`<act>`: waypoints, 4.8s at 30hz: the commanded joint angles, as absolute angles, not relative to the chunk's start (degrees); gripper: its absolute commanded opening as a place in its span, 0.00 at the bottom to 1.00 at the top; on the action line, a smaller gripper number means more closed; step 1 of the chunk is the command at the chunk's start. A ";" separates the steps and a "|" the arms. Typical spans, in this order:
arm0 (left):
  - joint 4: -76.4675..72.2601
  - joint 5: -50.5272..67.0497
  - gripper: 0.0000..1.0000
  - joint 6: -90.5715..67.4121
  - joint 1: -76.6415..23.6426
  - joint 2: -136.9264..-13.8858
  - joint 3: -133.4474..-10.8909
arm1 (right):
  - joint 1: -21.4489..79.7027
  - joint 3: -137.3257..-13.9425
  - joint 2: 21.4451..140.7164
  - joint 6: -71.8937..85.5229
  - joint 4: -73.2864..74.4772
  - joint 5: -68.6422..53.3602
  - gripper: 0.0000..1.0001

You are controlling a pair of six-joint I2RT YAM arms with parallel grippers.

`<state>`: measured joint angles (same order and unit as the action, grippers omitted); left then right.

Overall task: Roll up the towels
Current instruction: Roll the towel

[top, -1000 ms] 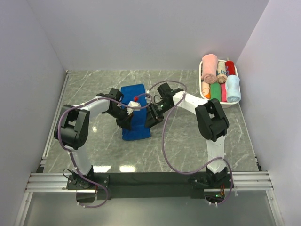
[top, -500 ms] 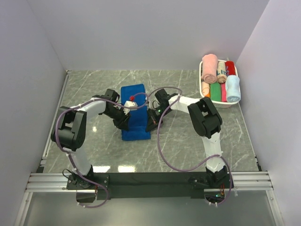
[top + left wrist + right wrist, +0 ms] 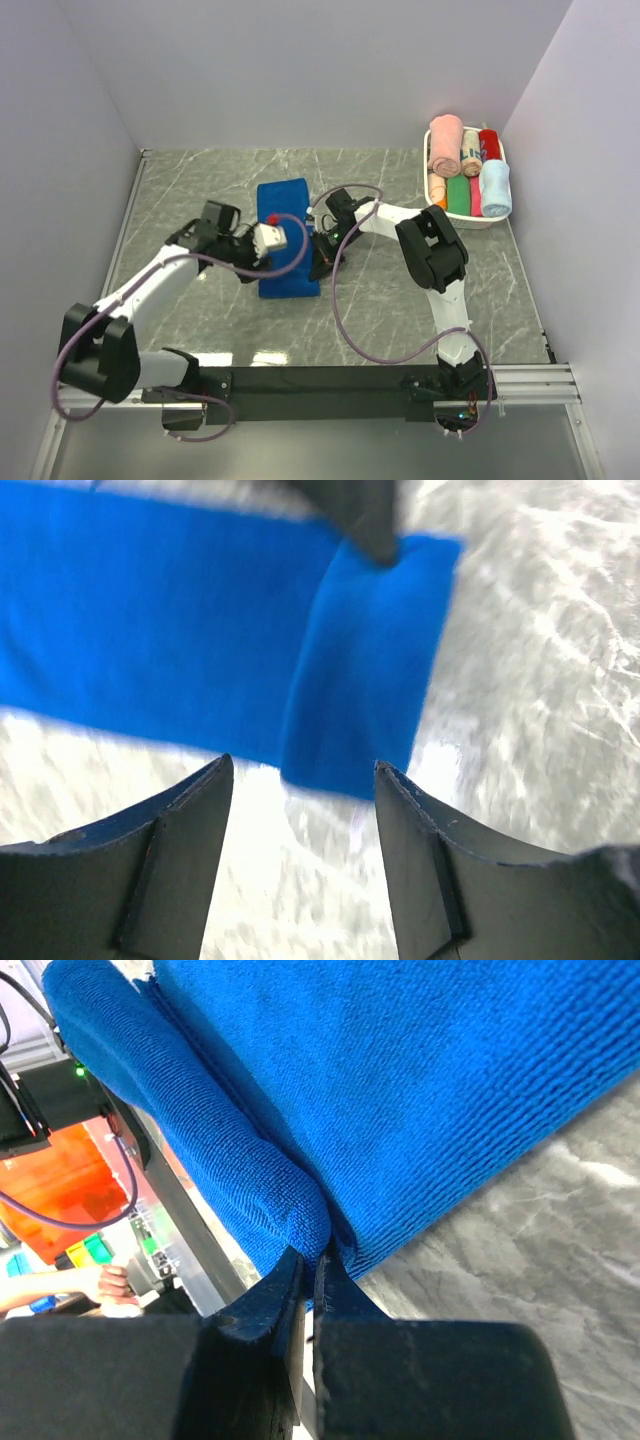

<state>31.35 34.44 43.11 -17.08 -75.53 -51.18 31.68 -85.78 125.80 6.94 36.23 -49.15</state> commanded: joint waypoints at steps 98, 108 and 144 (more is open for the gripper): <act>72.86 52.99 0.43 51.68 -0.73 -117.52 -87.81 | 46.15 -80.41 116.26 -26.64 42.88 -45.08 0.00; 53.75 48.79 0.50 44.40 4.93 -90.65 -67.11 | 40.08 -96.40 134.81 -26.10 57.73 -55.80 0.00; 37.07 20.03 0.03 41.57 -34.99 -88.76 -42.79 | 29.72 -108.99 143.53 -15.64 66.88 -65.57 0.40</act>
